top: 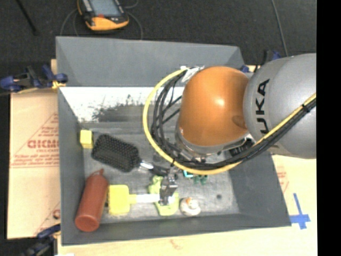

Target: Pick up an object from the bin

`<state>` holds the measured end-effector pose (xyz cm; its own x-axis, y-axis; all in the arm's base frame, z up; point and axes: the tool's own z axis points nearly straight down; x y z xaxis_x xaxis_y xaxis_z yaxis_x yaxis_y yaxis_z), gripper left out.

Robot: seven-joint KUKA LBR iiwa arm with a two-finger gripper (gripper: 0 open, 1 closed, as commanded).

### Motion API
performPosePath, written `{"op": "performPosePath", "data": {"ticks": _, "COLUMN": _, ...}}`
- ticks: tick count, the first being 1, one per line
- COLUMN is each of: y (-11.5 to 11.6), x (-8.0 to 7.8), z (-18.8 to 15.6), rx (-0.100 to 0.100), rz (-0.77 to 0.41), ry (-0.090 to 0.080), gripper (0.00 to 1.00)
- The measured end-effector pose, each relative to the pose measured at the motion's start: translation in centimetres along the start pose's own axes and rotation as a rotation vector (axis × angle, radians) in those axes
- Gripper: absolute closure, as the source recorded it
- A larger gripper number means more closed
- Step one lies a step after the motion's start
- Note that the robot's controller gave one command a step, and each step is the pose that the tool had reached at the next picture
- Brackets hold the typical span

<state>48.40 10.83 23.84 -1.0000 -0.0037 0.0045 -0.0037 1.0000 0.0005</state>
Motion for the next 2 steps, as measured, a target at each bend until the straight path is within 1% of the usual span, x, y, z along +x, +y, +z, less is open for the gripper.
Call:
{"op": "performPosePath", "data": {"ticks": 1, "y": 0.0, "x": -0.2, "z": -0.3, "rx": -0.001, "rz": 0.003, "ry": -0.007, "gripper": 0.0}}
{"op": "performPosePath", "data": {"ticks": 2, "y": 7.3, "x": -3.5, "z": 12.5, "rx": -0.001, "rz": -0.049, "ry": -0.005, "gripper": 1.0}}
